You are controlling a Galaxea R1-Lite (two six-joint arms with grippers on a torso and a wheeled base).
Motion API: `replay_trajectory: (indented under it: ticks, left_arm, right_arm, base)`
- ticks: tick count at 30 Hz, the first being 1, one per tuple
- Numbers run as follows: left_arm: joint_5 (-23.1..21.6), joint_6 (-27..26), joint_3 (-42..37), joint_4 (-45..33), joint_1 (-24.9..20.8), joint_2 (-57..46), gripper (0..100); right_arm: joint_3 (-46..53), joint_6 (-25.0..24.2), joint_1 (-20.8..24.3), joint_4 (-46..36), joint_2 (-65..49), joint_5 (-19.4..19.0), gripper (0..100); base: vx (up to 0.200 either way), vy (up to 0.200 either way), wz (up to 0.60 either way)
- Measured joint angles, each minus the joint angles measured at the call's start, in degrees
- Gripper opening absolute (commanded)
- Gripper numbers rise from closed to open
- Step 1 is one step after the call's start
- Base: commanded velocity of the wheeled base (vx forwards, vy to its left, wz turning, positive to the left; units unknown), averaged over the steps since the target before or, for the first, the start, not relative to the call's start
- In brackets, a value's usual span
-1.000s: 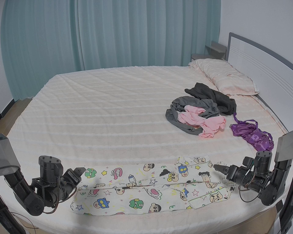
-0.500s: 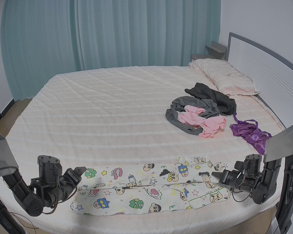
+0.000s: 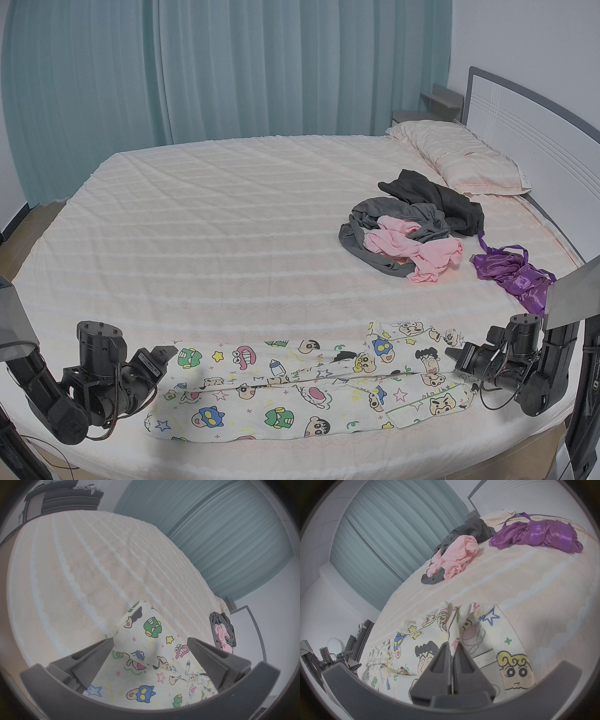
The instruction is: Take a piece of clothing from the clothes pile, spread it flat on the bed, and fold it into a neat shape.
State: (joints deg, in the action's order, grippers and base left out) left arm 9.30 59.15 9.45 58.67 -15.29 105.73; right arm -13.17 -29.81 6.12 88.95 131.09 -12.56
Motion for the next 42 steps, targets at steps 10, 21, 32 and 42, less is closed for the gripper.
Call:
replay_trajectory:
  ticks: [10,21,32,42]
  left_arm:
    - [-9.4,-4.2,2.2,-0.3,6.2,1.2,100]
    - [-29.3,-24.1,5.4,-0.4,15.5,6.4,100]
    - [-31.7,-33.2,12.3,-4.6,17.4,10.8,100]
    - [-31.3,-33.5,14.6,-5.0,17.4,13.0,0]
  right_arm:
    - [0.7,-0.4,-0.1,0.0,0.3,-0.2,100]
    - [1.7,-0.4,0.4,0.0,-0.4,-0.1,100]
    - [2.1,-0.6,1.0,0.0,-1.0,-0.2,100]
    - [2.2,-0.6,1.1,0.0,-1.2,-0.2,100]
  base:
    - [0.0,0.0,0.0]
    - [0.0,0.0,0.0]
    - [0.0,0.0,0.0]
    - [0.0,0.0,0.0]
